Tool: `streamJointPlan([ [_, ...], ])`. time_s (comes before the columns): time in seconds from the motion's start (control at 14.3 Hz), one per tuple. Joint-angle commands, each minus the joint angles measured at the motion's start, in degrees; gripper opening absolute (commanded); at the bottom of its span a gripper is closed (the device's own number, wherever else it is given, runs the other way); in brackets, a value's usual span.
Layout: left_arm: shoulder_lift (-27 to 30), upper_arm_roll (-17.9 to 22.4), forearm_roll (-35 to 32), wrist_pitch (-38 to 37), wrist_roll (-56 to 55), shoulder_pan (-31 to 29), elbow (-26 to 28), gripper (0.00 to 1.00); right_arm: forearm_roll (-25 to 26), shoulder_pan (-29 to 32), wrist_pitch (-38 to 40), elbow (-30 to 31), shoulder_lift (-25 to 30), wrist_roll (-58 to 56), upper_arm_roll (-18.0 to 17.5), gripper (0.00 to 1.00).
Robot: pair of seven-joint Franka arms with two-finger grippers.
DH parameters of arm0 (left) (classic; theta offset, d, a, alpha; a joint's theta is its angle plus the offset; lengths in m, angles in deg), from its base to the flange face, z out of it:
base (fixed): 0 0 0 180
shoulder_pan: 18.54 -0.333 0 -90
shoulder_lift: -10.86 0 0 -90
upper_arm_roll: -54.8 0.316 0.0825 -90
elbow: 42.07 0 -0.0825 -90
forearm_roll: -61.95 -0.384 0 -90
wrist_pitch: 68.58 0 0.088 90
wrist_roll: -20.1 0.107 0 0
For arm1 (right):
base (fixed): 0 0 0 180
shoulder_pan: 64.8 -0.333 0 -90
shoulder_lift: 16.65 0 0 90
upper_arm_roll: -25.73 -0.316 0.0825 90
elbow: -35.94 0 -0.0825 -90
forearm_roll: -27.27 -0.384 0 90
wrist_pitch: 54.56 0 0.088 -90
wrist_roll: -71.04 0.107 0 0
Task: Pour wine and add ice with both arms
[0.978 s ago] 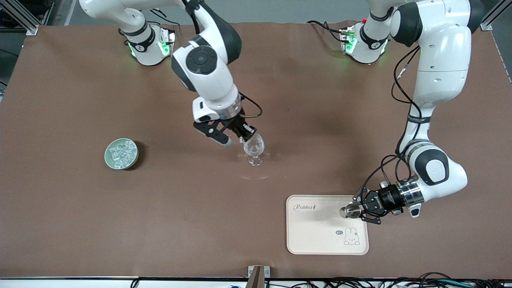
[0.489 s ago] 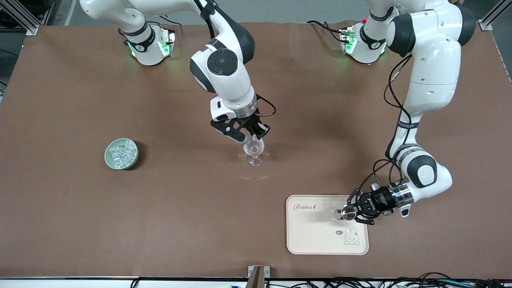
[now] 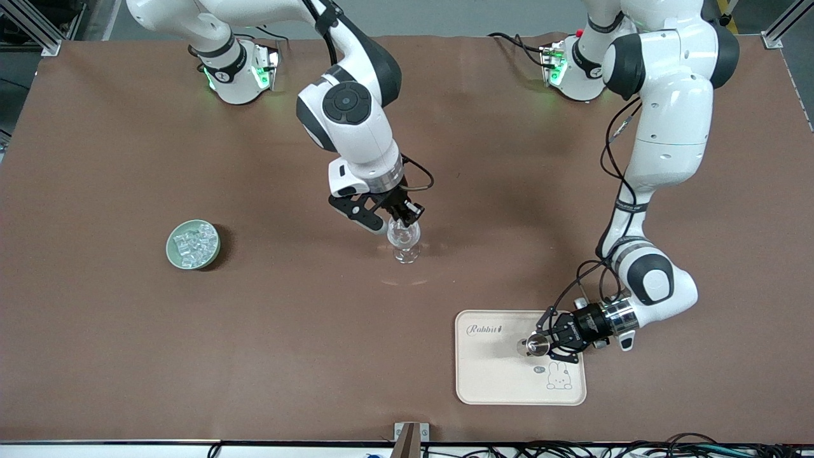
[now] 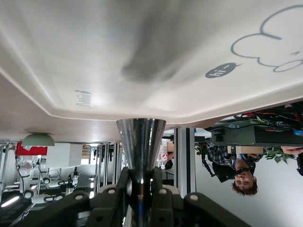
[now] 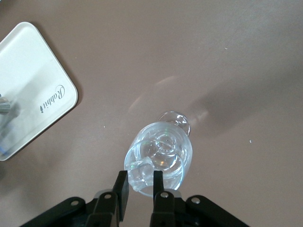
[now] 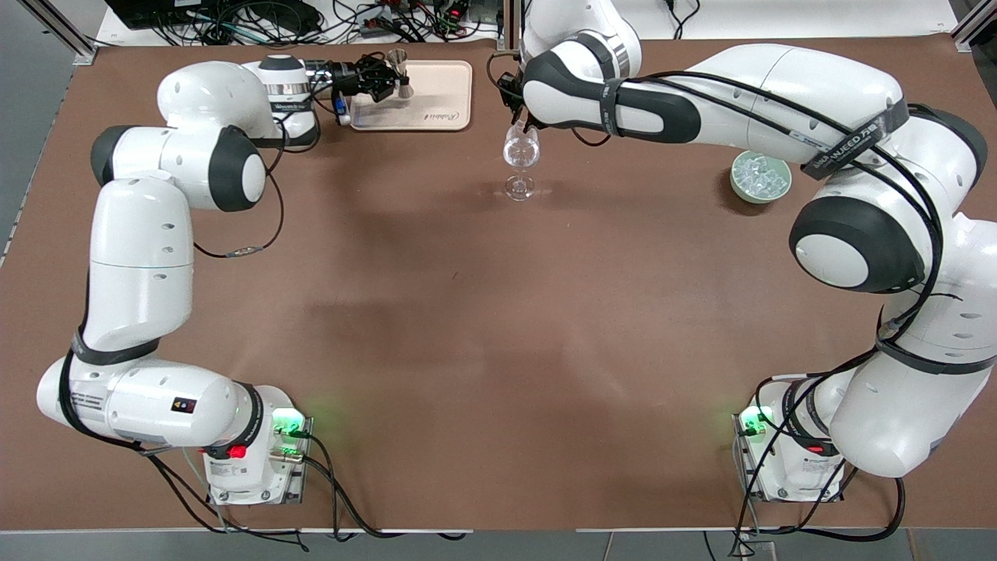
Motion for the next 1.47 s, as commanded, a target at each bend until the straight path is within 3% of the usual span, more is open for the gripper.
streamJointPlan([
  [0.0,-2.2,-1.3,1.8,2.4,1.9,0.5,-2.8,0.01,0.4,0.3,0.5,-0.8,-0.3,0.3,-0.1,0.01],
  [0.35,-3.5,-2.4,3.0,4.9,2.3,0.5,-3.5,0.02,0.4,1.0,0.3,-0.8,-0.3,-0.3,-0.1,0.08],
  [0.42,-3.9,-2.4,3.0,5.3,2.9,0.5,-3.5,0.02,0.4,1.1,0.5,-0.8,-0.3,-0.3,-0.1,0.14],
  [0.49,-4.0,-3.0,3.0,5.4,3.9,0.5,-3.5,0.02,0.4,1.1,0.5,-0.8,-0.3,-0.2,-0.1,0.29],
  [0.63,-3.9,-3.5,3.5,5.4,4.3,0.3,-3.4,0.02,0.4,0.4,0.2,-0.7,-0.4,0.9,-0.1,0.82],
  [0.7,-3.9,-3.4,3.6,5.4,4.3,0.3,-3.3,0.03,0.5,0.4,0.3,-0.6,-0.3,0.9,-0.1,1.00],
  [0.84,-3.9,-3.5,3.7,5.4,4.3,0.2,-3.2,0.06,0.4,0.4,0.4,-0.8,-0.3,0.9,-0.1,1.00],
  [0.91,-3.9,-3.5,4.1,5.4,4.1,0.0,-3.1,0.21,0.5,0.9,0.6,-1.0,-0.2,0.5,-0.1,1.00],
  [0.98,-3.9,-3.5,4.8,5.3,4.1,-0.3,-3.1,0.51,0.5,1.1,0.8,-1.0,0.1,0.3,-0.1,1.00],
  [1.05,-3.8,-3.4,5.0,5.1,4.5,-0.2,-3.0,0.99,0.6,1.2,1.0,-1.0,0.4,0.0,0.0,1.00],
  [1.12,-3.5,-3.4,5.0,5.0,6.4,-0.2,-3.0,1.00,0.8,2.1,2.2,-1.0,0.8,-0.1,0.1,1.00],
  [1.4,-2.2,-3.4,4.9,4.6,5.9,-0.5,-2.8,1.00,10.2,6.0,10.8,-0.8,6.8,-3.8,0.9,1.00],
])
